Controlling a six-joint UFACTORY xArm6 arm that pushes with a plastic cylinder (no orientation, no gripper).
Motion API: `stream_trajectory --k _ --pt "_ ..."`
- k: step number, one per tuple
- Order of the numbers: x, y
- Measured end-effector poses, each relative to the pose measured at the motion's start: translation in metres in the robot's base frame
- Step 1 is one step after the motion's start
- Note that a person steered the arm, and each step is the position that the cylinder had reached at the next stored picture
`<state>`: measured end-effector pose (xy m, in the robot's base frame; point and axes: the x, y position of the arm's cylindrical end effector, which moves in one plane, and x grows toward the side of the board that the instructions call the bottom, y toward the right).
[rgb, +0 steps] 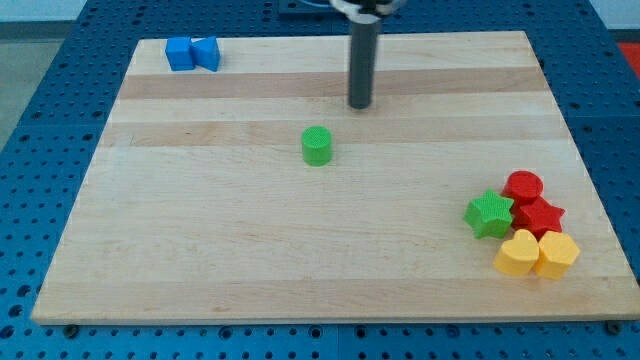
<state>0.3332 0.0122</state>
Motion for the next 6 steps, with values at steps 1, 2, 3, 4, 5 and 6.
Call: stream_trajectory --k 1,2,3,4,5,6 --pt "0.007 -0.044" --pt "0.031 -0.083" --pt "0.048 -0.104" --pt "0.054 -0.104" --pt "0.063 -0.094" --pt "0.064 -0.073"
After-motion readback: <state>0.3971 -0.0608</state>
